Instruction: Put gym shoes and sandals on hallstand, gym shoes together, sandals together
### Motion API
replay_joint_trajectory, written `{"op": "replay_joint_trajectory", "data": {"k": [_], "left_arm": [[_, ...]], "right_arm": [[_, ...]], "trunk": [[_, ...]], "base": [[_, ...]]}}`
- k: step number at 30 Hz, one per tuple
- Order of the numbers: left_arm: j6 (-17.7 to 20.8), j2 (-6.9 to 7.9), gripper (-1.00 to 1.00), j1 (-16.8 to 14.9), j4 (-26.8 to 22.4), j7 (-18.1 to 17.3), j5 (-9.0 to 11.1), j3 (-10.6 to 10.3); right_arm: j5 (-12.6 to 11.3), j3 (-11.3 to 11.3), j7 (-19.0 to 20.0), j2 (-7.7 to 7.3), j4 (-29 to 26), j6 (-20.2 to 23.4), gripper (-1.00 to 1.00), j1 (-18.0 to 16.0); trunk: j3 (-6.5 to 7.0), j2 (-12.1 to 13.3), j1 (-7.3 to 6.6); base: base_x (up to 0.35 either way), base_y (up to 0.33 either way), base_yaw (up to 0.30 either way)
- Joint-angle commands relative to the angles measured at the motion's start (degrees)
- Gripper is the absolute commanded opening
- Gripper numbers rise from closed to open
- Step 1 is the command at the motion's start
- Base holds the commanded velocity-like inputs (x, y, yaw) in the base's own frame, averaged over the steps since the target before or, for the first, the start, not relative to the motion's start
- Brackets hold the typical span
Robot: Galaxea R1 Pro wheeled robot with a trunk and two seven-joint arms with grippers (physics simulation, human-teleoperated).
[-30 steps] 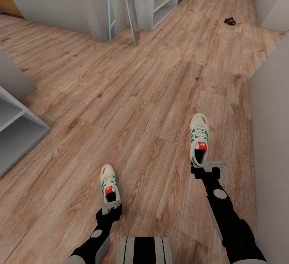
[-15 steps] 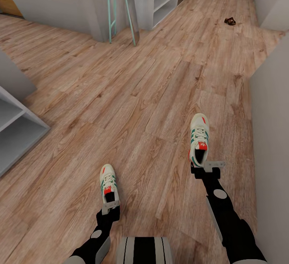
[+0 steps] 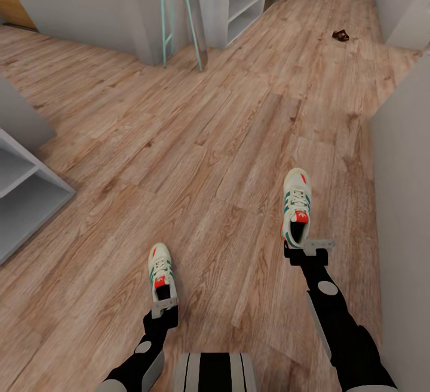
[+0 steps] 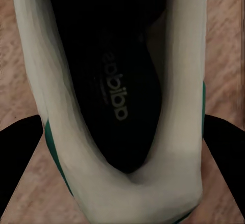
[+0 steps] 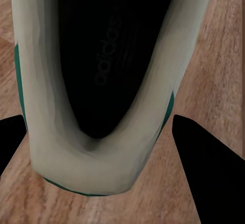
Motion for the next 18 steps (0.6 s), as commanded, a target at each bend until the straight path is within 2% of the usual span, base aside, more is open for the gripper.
{"op": "replay_joint_trajectory", "data": {"k": [1,15,16,18], "left_arm": [[-0.2,-0.03,-1.00,0.0,0.1,-0.1,0.4,0.2],[-0.1,0.09,-1.00,-0.1,0.1,-0.2,0.4,0.2],[-0.1,0.26,-1.00,-0.2,0.0,-0.1,0.3,0.2],[0.1,2.25,-1.00,-0.1,0.0,-0.2,0.2,0.1]], "right_arm": [[0.5,0.0,0.0,0.01,-0.1,0.4,-1.00,0.0],[0.5,0.1,0.0,0.02,0.2,0.3,-1.00,0.0],[0.7,0.0,0.0,-0.09,0.4,0.3,-1.00,0.0],[0.7,0.0,0.0,-0.28,0.6,0.3,-1.00,0.1]], "trunk": [[0.19,0.0,-0.03],[3.30,0.2,-0.39],[3.52,0.2,-0.42],[3.96,0.2,-0.47]], "base": [[0.000,0.000,0.000],[0.000,0.000,0.000],[0.000,0.000,0.000],[0.000,0.000,0.000]]}}
